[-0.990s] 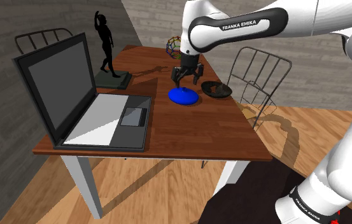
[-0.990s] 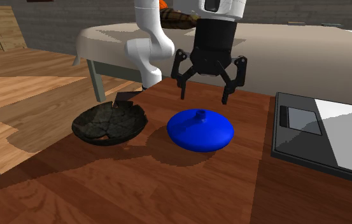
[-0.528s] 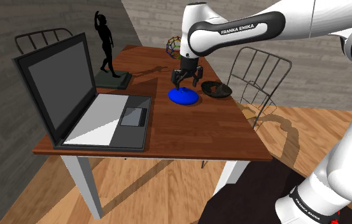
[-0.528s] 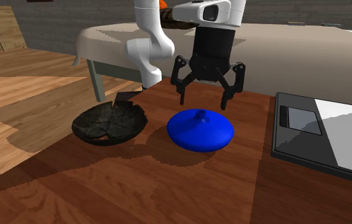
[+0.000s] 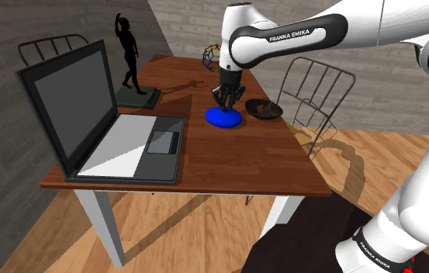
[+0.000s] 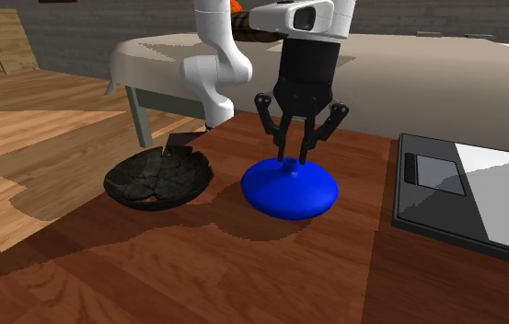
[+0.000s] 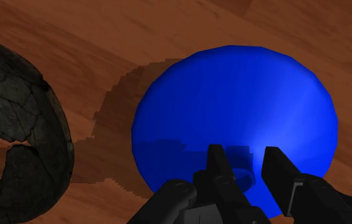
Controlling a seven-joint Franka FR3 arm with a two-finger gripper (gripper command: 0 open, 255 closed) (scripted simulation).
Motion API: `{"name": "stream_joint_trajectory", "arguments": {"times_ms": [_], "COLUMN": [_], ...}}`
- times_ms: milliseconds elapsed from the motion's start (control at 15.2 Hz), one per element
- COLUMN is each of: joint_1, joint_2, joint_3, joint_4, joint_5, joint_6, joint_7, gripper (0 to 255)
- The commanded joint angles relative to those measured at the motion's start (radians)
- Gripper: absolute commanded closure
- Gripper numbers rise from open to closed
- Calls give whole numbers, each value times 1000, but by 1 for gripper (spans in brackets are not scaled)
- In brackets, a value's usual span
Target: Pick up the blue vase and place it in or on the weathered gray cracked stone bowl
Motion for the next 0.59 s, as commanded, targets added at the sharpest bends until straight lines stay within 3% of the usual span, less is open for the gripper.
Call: {"name": "stream_joint_trajectory", "arguments": {"times_ms": [0, 528], "joint_1": [0, 1], "joint_2": [0, -7], "joint_3": [0, 1], "joint_4": [0, 44], "joint_5": [0, 4], "joint_6": [0, -51], "joint_7": [0, -7], "gripper": [255, 255]}}
